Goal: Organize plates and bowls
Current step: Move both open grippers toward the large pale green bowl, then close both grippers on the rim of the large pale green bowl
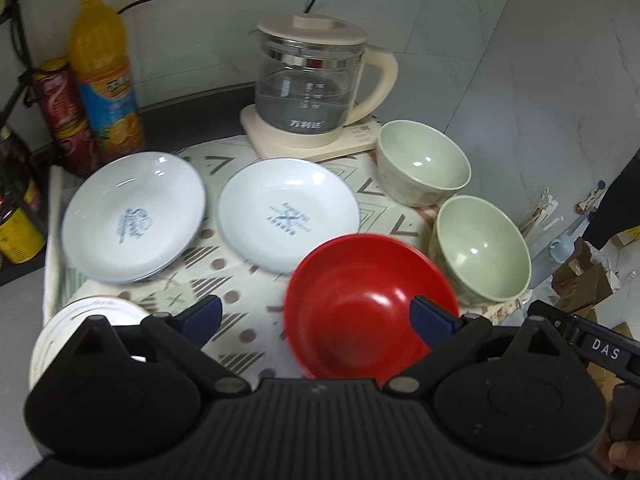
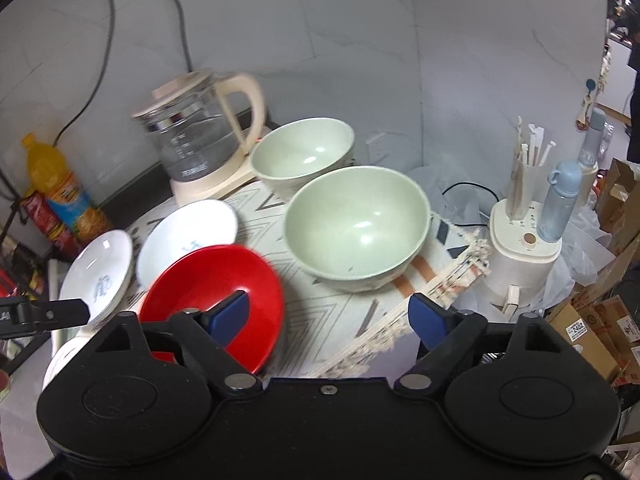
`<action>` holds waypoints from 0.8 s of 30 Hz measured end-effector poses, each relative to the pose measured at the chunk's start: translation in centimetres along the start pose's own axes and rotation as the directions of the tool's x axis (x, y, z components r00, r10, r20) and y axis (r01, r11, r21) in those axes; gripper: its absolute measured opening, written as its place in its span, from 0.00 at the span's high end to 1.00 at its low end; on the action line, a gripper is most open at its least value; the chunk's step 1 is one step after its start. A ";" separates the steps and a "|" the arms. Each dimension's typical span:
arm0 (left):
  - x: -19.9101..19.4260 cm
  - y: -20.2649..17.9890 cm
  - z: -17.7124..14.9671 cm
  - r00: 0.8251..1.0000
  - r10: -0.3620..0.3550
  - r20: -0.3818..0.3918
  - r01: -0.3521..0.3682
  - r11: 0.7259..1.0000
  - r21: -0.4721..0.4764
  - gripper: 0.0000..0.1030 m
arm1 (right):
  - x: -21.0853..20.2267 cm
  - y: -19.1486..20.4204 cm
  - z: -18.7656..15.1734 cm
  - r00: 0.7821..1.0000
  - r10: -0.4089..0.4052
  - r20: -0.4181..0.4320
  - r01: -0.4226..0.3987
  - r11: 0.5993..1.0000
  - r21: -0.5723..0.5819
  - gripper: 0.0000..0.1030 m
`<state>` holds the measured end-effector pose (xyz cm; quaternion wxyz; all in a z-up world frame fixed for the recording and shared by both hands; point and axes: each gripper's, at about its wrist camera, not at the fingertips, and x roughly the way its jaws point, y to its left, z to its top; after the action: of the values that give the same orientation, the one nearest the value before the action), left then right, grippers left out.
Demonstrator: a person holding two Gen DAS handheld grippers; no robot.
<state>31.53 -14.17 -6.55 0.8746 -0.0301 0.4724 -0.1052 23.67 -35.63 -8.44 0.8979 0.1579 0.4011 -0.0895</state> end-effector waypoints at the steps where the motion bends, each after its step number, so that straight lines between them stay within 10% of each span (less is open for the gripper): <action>1: 0.4 -0.4 0.3 1.000 0.002 -0.003 -0.002 1.000 -0.003 0.04 | 0.5 -0.5 0.3 1.000 0.003 -0.003 -0.003 1.000 0.006 0.23; 16: 6.5 -7.2 3.7 0.998 -0.059 -0.021 0.059 0.998 0.006 0.10 | 6.5 -5.6 4.5 0.998 0.016 -0.066 -0.015 1.000 0.008 0.35; 24: 10.4 -10.7 4.7 0.994 -0.089 -0.067 0.089 0.996 0.002 0.33 | 8.9 -7.5 5.8 0.997 0.015 -0.081 -0.015 1.000 0.001 0.33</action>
<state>39.26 -27.00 -10.88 0.8527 -0.0452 0.4994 -0.1463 31.45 -45.04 -13.04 0.8815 0.1645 0.4359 -0.0764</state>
